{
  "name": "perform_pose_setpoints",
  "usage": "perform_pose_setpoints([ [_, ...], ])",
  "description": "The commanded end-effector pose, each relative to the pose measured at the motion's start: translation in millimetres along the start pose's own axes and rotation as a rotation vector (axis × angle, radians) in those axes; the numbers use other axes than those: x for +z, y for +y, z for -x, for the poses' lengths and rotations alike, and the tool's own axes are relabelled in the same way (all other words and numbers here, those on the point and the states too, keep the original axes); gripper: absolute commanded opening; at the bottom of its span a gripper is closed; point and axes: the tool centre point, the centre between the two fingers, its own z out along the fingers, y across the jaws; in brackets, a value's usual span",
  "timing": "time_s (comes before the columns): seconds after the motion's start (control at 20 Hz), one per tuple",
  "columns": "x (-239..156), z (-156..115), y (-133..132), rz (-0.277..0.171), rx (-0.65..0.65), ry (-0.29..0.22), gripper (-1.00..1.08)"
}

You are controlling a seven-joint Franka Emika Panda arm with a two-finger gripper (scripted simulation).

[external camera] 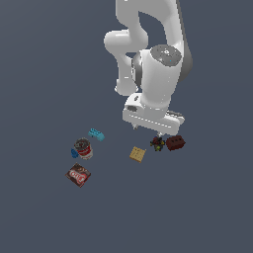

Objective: Pick up a designated object from a clutter of objects.

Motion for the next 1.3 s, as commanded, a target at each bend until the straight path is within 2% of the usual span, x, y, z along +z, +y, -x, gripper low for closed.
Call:
perform_pose_setpoints([
  [0.0,15.2,7.4,-8.9,-0.001,0.044,0.000,1.00],
  [0.7,90.9,56.5,-48.0,-0.010,0.268,-0.007,1.00],
  [1.25,116.5,77.8,-58.9,-0.015,0.350,-0.013,1.00],
])
